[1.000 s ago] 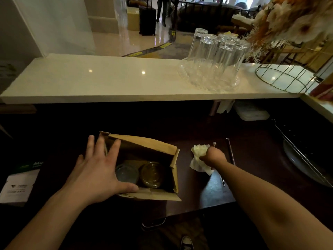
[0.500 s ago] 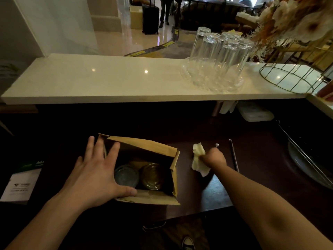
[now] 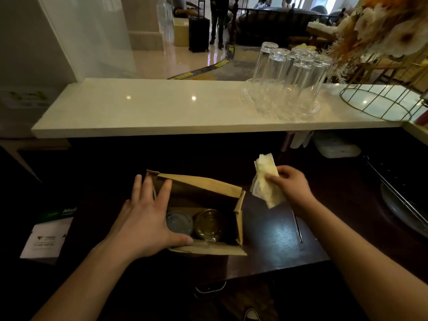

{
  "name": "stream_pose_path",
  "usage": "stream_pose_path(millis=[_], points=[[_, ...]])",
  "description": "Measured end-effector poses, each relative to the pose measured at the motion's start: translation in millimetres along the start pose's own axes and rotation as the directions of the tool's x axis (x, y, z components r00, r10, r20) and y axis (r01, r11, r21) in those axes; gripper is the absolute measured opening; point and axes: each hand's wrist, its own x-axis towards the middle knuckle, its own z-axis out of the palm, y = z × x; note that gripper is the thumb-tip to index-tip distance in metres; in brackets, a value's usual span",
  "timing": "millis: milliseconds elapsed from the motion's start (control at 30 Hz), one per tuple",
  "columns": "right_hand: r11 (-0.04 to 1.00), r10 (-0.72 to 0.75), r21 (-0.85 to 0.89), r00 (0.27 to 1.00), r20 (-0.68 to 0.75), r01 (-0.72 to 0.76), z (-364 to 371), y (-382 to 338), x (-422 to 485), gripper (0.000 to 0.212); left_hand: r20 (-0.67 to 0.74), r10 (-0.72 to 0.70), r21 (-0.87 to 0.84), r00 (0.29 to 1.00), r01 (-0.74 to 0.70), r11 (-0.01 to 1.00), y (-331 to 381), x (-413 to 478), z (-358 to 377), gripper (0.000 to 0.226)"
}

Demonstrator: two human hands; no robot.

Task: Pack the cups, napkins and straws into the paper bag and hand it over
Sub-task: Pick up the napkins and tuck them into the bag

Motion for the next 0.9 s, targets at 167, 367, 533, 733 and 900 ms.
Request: stream_pose_path(millis=[167,367,533,733,900], points=[[0.98,-0.2,0.021,0.971,0.129,0.199,-3.0,-64.1,-30.2,0.011,-0.006,0.021,-0.053,1.0,-0.021,0.998,-3.2,-1.3,1.2,0.141],[0.937,-0.339,0.052,0.866,0.368,0.344,12.4,-121.8,-64.4,0.009,0.029,0.038,-0.102,0.999,-0.035,0.994,-6.9,-1.7,-4.3,0.142],[0.906,-0.333,-0.027,0.752,0.569,0.422,31.8,-140.8,-75.7,0.01,0.044,0.035,-0.138,0.998,-0.029,0.99,-8.5,-5.2,-5.7,0.145],[0.604,-0.141,-0.401,0.587,0.797,0.689,73.7,-127.4,-89.9,0.017,0.041,0.057,-0.157,0.998,-0.05,0.986,-9.9,-7.5,-4.6,0.147],[0.188,-0.129,-0.59,0.615,0.778,0.785,120.1,-98.0,-107.8,0.024,0.037,0.065,-0.132,0.997,-0.059,0.99,-7.8,-10.1,-1.7,0.145]])
